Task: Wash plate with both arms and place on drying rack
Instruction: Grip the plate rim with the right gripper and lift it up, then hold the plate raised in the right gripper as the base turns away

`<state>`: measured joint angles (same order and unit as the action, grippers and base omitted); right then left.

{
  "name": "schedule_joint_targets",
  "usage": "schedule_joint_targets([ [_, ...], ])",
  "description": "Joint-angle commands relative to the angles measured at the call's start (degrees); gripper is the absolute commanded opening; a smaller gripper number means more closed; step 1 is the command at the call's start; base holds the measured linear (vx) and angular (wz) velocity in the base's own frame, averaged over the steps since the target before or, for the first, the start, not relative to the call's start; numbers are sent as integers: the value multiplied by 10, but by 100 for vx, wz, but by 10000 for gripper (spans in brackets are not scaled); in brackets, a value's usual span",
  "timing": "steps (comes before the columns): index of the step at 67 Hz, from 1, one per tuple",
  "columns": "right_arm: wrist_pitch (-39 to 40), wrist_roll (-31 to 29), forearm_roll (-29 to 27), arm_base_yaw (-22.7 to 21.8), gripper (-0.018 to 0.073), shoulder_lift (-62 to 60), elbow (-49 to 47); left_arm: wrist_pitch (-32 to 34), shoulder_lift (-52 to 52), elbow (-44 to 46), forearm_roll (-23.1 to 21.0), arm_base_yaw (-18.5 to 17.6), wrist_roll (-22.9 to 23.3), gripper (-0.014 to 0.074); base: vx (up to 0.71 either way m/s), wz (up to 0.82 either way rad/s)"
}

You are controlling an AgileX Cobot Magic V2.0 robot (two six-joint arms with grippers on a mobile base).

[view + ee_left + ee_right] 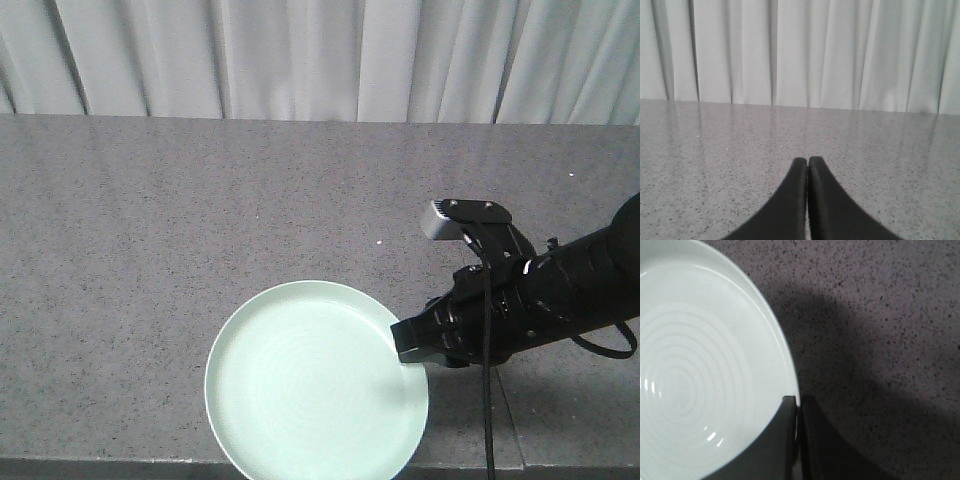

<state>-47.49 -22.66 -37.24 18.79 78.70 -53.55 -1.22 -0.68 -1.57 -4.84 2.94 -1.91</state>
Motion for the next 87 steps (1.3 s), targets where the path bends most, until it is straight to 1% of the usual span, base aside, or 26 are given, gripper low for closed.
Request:
schedule_joint_targets([
  [1,42,16,-17,5,-2,-19,-15,39,-8,16,-1,1,1,-6,0,0],
  [11,50,47,-12,4,-2,-19,-26,39,-8,16,-1,1,1,-6,0,0],
  [87,46,43,-7,4,-1,-19,-27,39,-8,16,-1,1,1,-6,0,0],
])
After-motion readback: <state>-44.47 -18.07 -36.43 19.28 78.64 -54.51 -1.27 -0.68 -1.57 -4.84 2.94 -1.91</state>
